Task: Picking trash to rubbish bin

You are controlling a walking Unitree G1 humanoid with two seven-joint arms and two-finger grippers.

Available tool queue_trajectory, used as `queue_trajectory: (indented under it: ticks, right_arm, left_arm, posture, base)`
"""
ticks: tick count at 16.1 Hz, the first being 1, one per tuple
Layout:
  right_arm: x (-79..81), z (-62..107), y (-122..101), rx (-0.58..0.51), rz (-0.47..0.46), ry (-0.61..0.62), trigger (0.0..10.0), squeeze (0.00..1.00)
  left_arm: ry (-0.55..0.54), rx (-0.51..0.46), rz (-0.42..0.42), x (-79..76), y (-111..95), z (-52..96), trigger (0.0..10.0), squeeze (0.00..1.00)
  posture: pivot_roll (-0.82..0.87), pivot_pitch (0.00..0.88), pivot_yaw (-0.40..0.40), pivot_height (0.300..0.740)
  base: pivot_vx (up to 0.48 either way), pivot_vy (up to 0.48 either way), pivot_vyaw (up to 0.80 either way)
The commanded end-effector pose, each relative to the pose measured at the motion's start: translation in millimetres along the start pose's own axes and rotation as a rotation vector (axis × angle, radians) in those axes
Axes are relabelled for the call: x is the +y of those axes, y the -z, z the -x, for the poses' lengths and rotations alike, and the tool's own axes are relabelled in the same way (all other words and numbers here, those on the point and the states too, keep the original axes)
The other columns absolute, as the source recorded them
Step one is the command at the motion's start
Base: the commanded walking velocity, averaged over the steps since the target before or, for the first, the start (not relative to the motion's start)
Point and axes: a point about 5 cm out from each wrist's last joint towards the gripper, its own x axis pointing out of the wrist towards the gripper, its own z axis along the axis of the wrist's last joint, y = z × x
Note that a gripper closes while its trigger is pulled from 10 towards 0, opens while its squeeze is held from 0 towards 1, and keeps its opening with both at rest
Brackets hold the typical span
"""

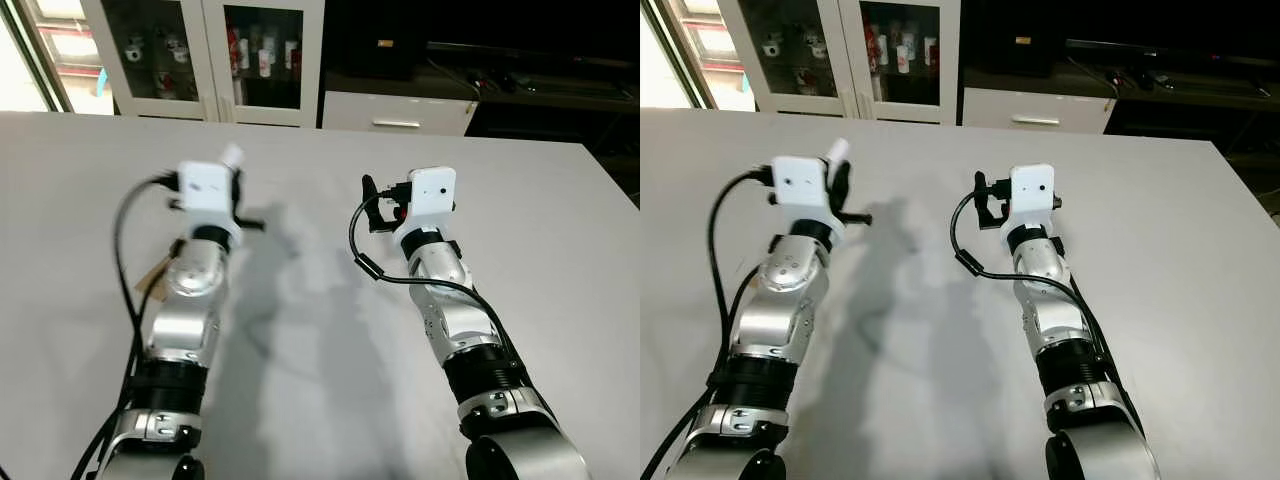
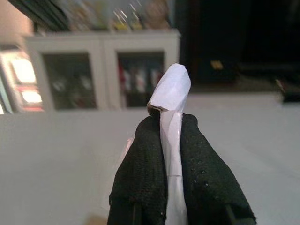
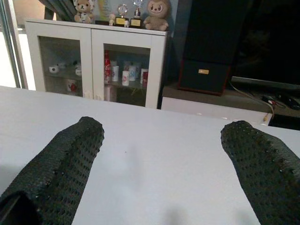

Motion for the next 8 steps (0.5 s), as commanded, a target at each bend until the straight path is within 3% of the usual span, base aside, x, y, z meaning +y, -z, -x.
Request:
queue_trajectory:
  ticks: [1,3,4,8]
  right_arm:
    - [-4.0,-1.9,-1.6,0.007,-0.008,0.020,10.0,0.00]
    - [-3.3,-0.9,0.9,0.017,-0.010,0.018,10.0,0.00]
    - [-2.3,0.3,3.1,0.024,-0.010,0.016,10.0,0.00]
    - [-3.8,1.6,6.0,0.035,-0.010,0.026,10.0,0.00]
  left_arm:
    - [-0.038,-0.112,-0.010,2.2,-18.5,-2.6,10.0,0.00]
    - [-0.043,-0.159,-0.002,3.2,-19.9,-2.4,10.0,0.00]
    - [-0.032,-0.164,-0.038,3.8,-21.4,-1.6,10.0,0.00]
    - [-0.018,-0.112,-0.040,-0.7,-12.7,2.0,10.0,0.00]
  posture:
    - [0.03,0.041,-0.067,0.740]
    - [0.03,0.041,-0.066,0.740]
    - [0.03,0.039,-0.064,0.740]
    - [0.02,0.041,-0.065,0.740]
  base:
    - [0.000,0.000,0.00]
    - [0.000,0.000,0.00]
    - [0.000,0.000,0.00]
    - [0.000,0.000,0.00]
